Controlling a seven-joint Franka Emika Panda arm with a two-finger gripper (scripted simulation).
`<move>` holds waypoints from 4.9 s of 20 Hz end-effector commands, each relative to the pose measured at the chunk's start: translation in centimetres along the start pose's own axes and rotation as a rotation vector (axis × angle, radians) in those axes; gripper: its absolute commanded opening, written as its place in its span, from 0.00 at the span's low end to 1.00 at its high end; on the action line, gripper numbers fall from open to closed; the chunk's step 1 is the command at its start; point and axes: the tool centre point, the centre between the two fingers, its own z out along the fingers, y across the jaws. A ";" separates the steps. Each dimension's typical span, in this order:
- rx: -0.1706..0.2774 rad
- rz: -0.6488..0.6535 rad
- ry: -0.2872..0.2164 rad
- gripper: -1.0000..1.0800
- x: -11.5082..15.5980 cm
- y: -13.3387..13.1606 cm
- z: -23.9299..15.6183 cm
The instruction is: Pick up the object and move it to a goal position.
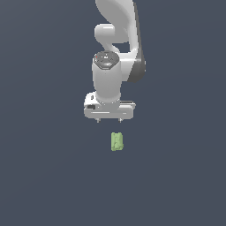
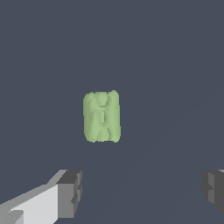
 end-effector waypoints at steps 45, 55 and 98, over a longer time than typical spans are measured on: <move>-0.004 -0.040 -0.003 0.96 3.8 -3.9 8.4; -0.004 -0.040 -0.002 0.96 3.7 -3.9 12.8; 0.072 -0.329 0.446 0.00 13.0 -24.6 -15.8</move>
